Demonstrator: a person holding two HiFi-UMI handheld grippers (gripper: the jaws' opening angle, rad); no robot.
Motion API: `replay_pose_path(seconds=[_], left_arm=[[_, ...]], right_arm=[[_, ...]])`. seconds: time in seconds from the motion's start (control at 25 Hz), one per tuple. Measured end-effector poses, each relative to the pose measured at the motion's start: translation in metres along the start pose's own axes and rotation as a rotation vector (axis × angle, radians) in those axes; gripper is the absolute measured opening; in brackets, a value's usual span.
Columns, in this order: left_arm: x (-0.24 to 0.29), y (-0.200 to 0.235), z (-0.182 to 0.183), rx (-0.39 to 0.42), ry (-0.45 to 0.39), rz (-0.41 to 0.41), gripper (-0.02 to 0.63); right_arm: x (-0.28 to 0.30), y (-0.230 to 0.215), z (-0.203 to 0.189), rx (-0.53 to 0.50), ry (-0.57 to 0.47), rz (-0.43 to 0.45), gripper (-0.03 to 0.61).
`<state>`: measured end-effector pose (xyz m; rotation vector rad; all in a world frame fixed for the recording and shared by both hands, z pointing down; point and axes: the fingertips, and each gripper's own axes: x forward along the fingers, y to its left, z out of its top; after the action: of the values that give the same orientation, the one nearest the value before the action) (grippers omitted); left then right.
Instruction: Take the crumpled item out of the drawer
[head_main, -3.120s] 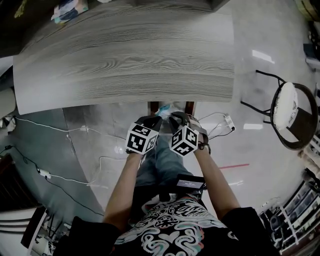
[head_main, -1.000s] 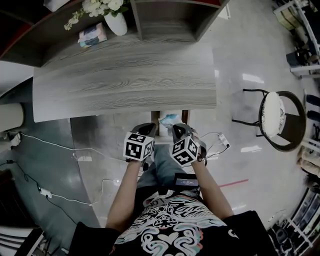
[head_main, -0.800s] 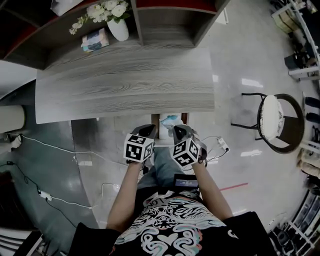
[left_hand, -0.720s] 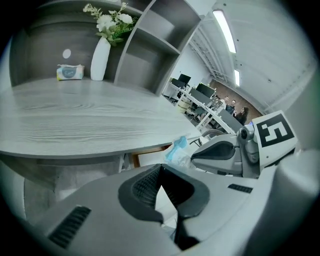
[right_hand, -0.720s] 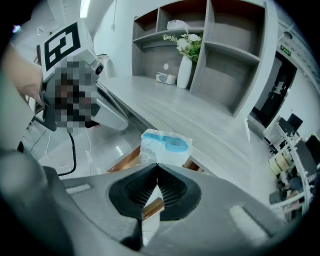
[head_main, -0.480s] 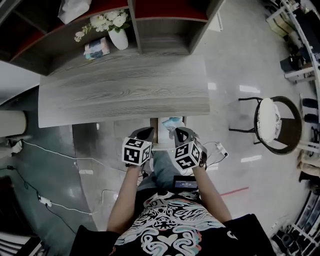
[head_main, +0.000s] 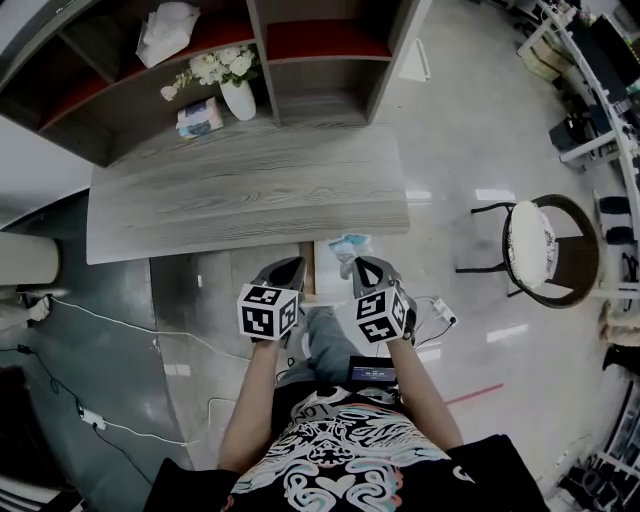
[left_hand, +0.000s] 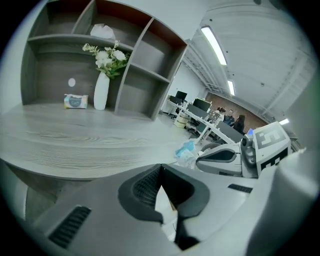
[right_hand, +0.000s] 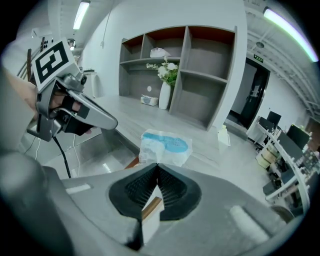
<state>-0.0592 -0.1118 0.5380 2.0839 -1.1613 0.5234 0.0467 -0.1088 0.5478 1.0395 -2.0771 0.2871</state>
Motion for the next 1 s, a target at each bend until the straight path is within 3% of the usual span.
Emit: replay_pose_path(seconds=[0.4,1.0], left_arm=[[-0.048,-0.026,0.037,0.069,-0.155,0.005,0.0],[-0.103,-0.065,0.057,0.137,-0.284,-0.028,0.0]], right_arm=[[-0.057,-0.006,0.013,0.096,-0.11,-0.067,0.008],[-0.123,0.012,0.016,0.137,-0.202,-0.129,0.008]])
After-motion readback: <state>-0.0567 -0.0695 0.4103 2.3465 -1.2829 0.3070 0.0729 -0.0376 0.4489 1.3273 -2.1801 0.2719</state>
